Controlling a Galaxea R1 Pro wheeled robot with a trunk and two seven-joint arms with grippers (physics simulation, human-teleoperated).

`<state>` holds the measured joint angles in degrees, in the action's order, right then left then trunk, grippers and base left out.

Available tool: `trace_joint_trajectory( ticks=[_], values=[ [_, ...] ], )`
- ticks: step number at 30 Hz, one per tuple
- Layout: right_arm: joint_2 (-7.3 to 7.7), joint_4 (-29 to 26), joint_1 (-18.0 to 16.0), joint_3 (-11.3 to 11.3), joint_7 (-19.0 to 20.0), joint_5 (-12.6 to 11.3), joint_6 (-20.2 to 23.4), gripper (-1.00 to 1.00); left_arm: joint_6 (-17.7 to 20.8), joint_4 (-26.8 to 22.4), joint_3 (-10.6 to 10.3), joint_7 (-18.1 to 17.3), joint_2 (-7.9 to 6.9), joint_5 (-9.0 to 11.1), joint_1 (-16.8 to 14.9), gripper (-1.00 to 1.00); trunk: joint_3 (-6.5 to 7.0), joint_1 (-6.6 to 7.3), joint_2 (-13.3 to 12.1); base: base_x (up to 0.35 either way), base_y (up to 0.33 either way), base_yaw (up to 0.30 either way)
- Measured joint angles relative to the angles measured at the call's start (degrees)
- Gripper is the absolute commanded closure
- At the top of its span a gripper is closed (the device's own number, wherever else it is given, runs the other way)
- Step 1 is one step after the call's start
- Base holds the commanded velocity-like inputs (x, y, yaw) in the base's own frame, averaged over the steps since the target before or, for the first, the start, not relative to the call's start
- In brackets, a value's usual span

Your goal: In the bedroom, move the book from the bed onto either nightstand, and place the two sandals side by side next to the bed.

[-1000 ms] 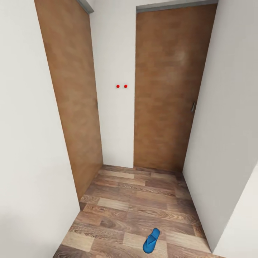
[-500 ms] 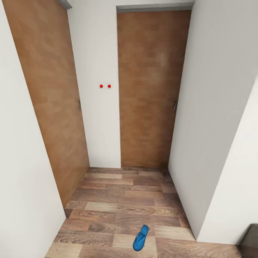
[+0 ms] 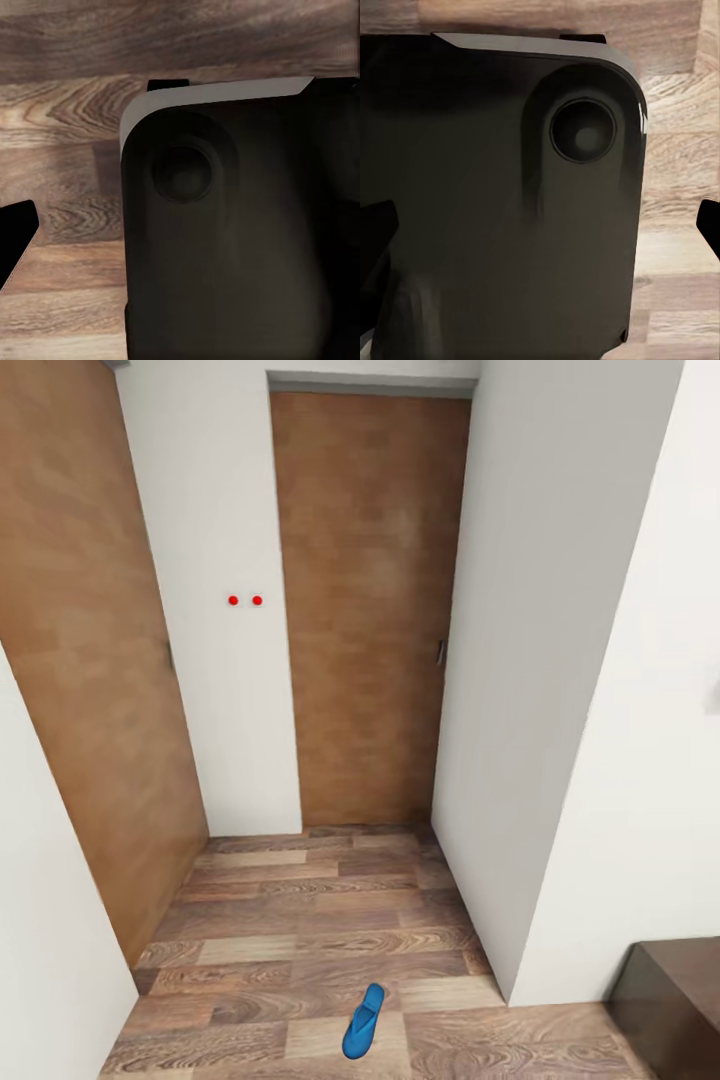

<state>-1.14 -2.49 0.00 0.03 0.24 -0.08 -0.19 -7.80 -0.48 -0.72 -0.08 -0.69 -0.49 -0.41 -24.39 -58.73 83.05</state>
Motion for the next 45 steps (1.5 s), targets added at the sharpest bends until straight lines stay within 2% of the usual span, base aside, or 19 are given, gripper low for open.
trace_joint_trajectory(
  ticks=[18,45],
  values=[
    [0.0,-0.01,0.0,0.05,0.0,0.0,-0.02,-1.0,-0.01,0.0,0.0,0.0,0.01,-0.01,0.0,-1.0,0.0,0.0,0.0,0.0,0.053,-0.255],
    [0.0,-0.04,0.0,-0.05,0.0,0.0,-0.05,-1.0,-0.01,-0.01,0.0,0.0,0.0,-0.05,0.01,-1.0,0.0,0.01,0.0,0.015,0.126,-0.022]
  ],
)
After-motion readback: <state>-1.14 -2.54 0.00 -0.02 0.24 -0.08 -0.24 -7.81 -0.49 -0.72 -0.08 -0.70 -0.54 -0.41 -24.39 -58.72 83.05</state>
